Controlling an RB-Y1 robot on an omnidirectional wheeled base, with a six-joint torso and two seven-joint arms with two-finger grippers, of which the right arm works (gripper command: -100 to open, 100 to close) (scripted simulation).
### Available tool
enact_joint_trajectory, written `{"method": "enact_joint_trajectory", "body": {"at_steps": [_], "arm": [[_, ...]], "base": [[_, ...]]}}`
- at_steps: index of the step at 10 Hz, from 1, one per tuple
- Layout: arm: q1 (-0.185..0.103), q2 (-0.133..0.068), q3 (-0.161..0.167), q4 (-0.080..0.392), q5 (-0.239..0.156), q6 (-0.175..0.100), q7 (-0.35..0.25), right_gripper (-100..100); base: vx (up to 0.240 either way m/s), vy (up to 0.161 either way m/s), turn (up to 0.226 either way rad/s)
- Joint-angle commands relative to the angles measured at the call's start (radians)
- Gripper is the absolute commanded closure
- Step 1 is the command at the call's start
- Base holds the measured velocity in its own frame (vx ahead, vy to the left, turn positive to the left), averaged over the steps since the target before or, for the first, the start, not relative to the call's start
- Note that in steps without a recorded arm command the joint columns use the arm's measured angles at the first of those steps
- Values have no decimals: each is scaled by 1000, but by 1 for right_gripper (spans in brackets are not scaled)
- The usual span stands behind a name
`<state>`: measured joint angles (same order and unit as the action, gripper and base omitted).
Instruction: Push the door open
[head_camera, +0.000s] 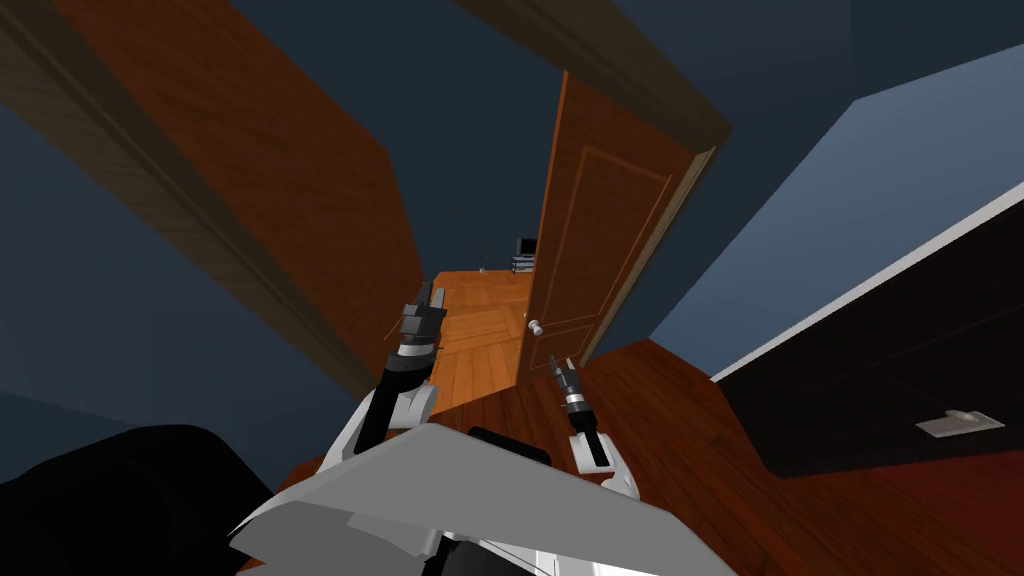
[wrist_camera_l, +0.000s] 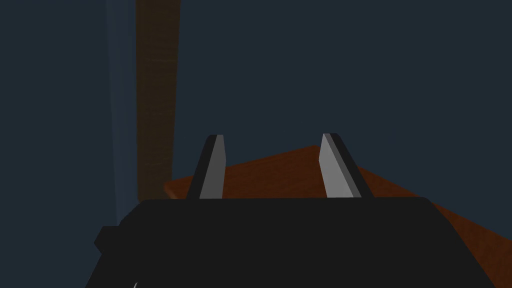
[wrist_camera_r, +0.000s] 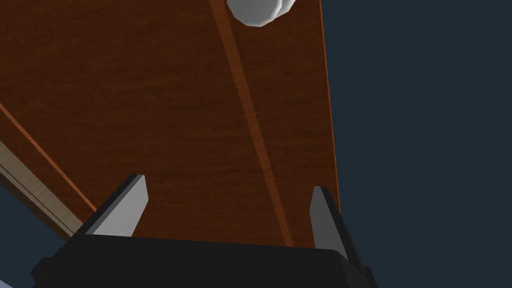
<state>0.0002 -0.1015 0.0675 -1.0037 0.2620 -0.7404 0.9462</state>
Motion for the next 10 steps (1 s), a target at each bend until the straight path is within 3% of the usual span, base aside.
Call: {"method": "enact_joint_trajectory", "body": {"at_steps": [1,10], "arm": [[-19,0,6,50,7,-16,44,-100],[-101,-4,27,249,31,-79,203,-100]], "base": [[55,-45,126],[45,-55,91]]}}
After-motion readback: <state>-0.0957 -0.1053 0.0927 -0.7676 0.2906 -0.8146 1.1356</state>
